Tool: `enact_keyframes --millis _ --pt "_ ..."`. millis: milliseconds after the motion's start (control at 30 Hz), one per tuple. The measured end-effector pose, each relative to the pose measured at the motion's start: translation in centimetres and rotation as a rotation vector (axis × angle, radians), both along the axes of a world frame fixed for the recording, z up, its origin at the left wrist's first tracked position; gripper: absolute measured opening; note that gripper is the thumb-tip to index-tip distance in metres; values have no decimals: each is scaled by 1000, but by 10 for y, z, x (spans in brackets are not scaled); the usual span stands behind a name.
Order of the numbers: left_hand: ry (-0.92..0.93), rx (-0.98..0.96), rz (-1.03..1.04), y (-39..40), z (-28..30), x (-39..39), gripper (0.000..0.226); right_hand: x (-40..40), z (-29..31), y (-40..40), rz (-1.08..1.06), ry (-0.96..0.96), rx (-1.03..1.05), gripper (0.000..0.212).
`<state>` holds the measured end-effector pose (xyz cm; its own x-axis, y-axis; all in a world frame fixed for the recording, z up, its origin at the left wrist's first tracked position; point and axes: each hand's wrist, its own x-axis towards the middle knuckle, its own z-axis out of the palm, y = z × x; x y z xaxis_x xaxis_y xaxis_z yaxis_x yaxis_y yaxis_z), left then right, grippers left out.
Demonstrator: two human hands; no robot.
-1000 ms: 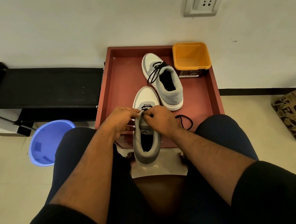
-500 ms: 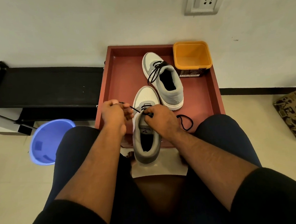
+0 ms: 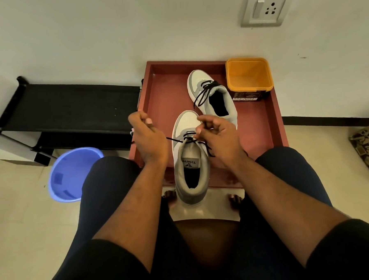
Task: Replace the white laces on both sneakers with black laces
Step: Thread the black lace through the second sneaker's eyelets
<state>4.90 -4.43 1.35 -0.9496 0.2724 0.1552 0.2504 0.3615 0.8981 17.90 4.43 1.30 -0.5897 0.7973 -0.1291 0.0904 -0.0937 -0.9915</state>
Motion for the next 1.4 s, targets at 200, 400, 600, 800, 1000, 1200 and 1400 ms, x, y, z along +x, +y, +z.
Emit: enact_keyframes --millis 200,400,600,800,1000,1200,1400 --pt "-354 -481 -508 0 -21 2 16 9 12 17 -32 -30 -82 18" --pt "-415 -289 -394 -1 -10 -1 15 14 -5 22 115 -410 495 21" --pt "-933 202 -235 -1 13 1 20 10 -2 11 176 -641 815 43" --pt "-836 965 275 -20 24 -41 32 6 -12 8 257 -720 818 21" --pt "253 24 302 -20 23 -41 42 7 -15 15 281 -634 543 19" --pt "51 -853 -598 0 0 12 38 5 -19 10 255 -475 517 38" --pt "-183 -543 -458 -7 8 -14 18 6 -18 10 244 -423 475 61"
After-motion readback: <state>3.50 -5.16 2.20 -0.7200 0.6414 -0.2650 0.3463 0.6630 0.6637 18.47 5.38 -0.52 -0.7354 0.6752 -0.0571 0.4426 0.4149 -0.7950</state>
